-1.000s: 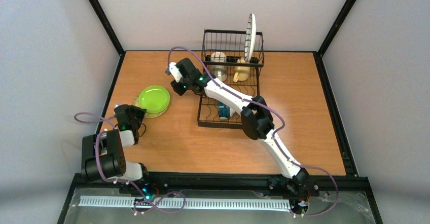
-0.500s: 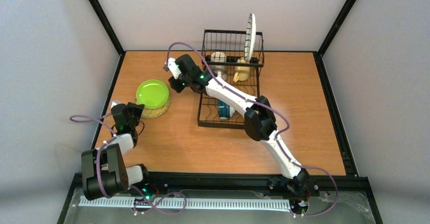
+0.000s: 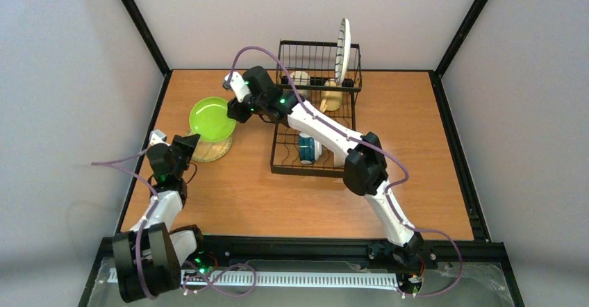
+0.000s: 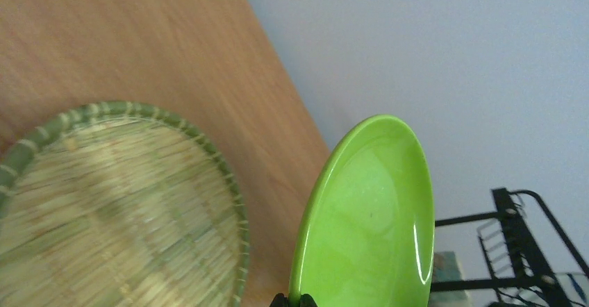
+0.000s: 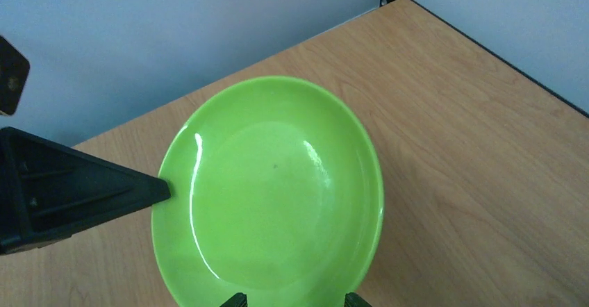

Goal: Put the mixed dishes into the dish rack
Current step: Grab the plate from the plate, then pass from the left arm to the right

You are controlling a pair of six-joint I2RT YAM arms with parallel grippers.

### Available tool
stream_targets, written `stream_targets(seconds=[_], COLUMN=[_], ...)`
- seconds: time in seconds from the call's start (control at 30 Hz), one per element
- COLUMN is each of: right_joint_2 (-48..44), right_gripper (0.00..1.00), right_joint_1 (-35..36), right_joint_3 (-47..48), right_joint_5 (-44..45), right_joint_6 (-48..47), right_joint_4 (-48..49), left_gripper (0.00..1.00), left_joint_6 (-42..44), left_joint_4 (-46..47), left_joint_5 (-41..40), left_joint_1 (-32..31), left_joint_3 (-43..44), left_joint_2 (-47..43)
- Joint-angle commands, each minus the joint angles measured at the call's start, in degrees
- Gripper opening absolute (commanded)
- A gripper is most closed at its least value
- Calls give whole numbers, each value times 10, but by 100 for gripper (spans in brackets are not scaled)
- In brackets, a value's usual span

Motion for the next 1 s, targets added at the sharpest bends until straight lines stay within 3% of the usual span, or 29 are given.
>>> stream_targets(seconds=[0.0,0.83,0.97], right_joint_2=[-44,-132,-132], right_gripper=[82,84,92], right_joint_1=[5,4,1], right_joint_3=[-33,-109,-113], right_joint_5=[-15,24,29], right_joint_6=[24,15,15], right_joint_4=[13,26,24], left_gripper=[0,0,0], left_joint_6=[16,41,39], left_joint_4=[-17,-111,-118], left_joint_5=[50,76,83], left_joint_1=[-3,-3,-3], left_joint_3=[9,2,4], left_joint_2=[-46,-193,-208])
